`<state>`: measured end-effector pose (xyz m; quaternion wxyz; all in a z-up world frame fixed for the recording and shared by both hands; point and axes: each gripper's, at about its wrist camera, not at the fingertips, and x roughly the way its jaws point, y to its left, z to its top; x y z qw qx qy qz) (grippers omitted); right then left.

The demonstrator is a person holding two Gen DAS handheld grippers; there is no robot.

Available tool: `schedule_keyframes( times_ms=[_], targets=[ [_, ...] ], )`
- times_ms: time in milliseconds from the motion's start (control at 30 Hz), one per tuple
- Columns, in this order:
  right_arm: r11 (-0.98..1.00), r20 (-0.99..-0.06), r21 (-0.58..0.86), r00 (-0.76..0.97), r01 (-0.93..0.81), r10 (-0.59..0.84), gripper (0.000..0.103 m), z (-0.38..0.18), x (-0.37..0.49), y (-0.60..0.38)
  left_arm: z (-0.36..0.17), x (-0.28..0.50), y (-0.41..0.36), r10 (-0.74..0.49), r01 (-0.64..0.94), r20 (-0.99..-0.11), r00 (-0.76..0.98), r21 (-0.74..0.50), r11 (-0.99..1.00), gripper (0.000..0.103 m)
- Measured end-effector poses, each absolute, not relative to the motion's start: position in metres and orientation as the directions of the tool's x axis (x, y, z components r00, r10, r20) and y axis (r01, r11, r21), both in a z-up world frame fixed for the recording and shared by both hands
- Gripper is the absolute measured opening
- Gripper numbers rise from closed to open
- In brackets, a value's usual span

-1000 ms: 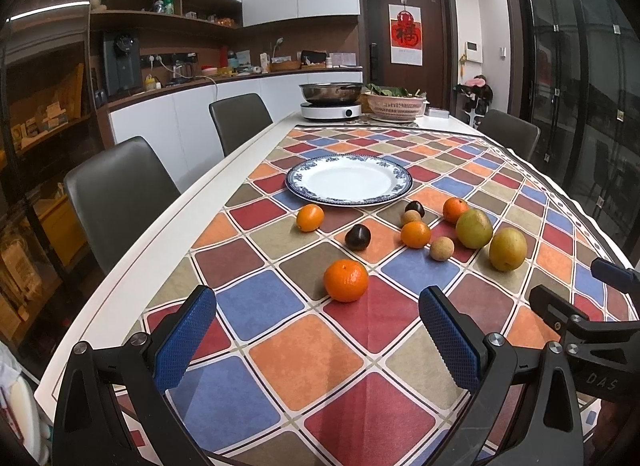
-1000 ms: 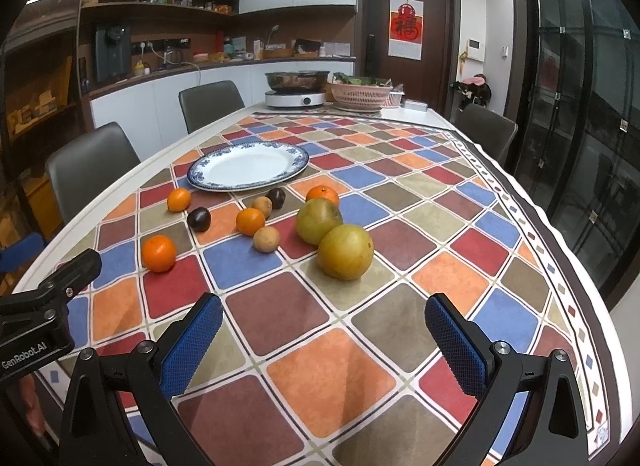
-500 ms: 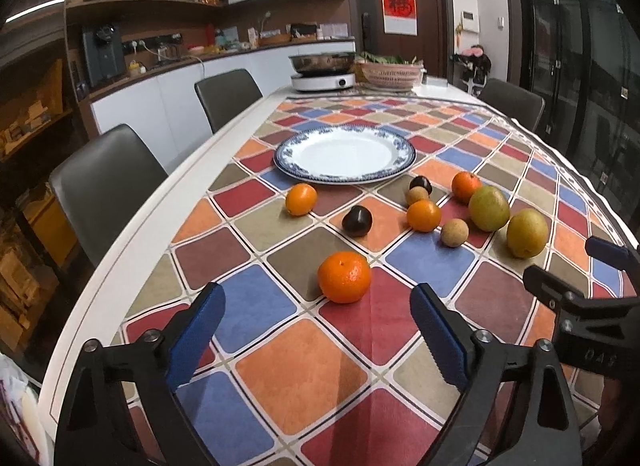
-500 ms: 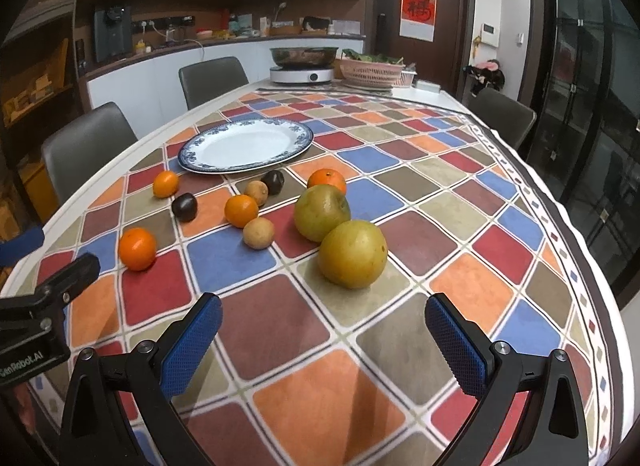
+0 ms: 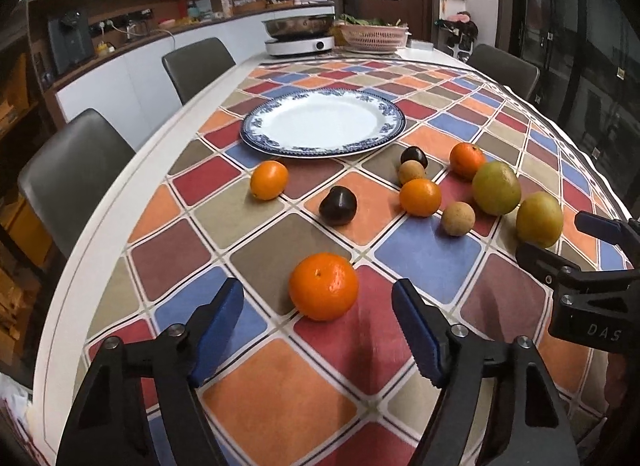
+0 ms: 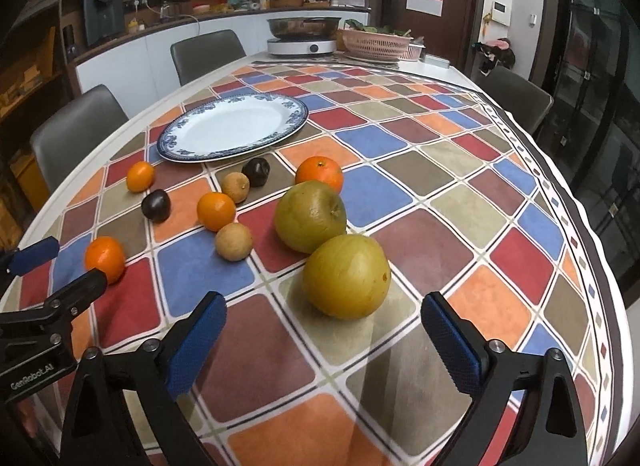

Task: Organize fruits
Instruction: 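Reach the left tool to the mandarin while the right tool reaches the large pear, then close the left tool on the mandarin while the right tool grasps the large pear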

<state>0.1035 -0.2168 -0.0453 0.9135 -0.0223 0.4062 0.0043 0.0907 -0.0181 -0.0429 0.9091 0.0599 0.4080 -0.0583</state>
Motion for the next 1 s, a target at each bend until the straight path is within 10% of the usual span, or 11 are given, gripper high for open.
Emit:
schedule_keyframes(
  times_ms=[1000],
  targets=[
    [0.998,-0.823,-0.056,0.567,-0.032,-0.028,0.05,-0.062,0.135,-0.223,-0.063,0.115,-0.021,-0.091,0.19,-0.809,0.581,0.027,0.981,0.04]
  ],
)
